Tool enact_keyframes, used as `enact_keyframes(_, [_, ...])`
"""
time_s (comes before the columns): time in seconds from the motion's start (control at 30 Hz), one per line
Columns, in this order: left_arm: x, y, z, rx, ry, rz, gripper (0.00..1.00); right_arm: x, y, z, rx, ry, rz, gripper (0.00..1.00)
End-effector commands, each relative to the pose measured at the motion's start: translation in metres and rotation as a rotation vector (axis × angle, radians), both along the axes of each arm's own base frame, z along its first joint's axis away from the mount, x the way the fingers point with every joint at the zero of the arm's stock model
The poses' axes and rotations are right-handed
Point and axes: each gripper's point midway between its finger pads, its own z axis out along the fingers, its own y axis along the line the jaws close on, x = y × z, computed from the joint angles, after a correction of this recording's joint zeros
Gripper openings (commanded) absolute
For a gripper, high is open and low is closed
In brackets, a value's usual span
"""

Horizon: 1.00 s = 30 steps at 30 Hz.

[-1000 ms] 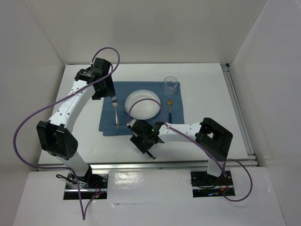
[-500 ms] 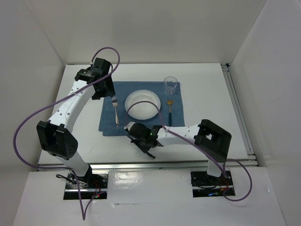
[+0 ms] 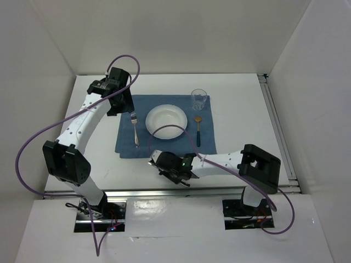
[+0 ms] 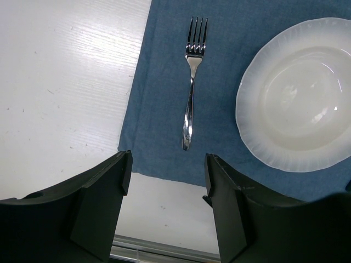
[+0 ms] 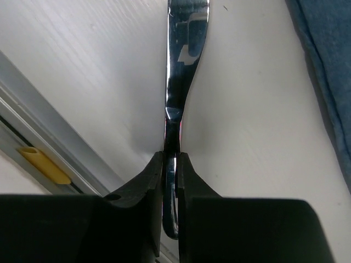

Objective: Set the dinner table for one person

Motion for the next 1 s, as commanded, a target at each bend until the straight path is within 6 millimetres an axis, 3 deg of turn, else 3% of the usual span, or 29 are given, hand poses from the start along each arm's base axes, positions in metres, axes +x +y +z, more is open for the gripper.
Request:
enact_keyframes(0.0, [0.003,-0.002,0.001,-0.002,-0.008,-0.007,0.72,0.009,-0.008,0.014,-0.008,-0.082,0.005,0.00])
enact_keyframes(0.3, [0.004,0.001,0.001,-0.002,-0.008,0.002,0.72,0.022,-0.015,0.029,0.023,-0.158,-0.041,0.00])
enact_keyframes(0.47, [0.005,0.000,0.004,-0.009,-0.019,0.010,0.72,0.026,-0.009,0.047,0.072,-0.197,-0.012,0.00])
enact_keyframes(0.57, [0.005,0.000,0.004,-0.009,-0.019,0.010,0.72,0.027,-0.013,0.046,0.055,-0.204,-0.008,0.00])
enact_keyframes(0.83, [0.004,-0.001,-0.001,-0.012,0.001,0.005,0.72,0.069,-0.034,0.077,0.154,-0.196,-0.236,0.00])
enact_keyframes(0.97, [0.005,-0.003,0.000,-0.022,-0.006,0.000,0.72,0.096,-0.058,0.094,0.246,-0.154,-0.392,0.00])
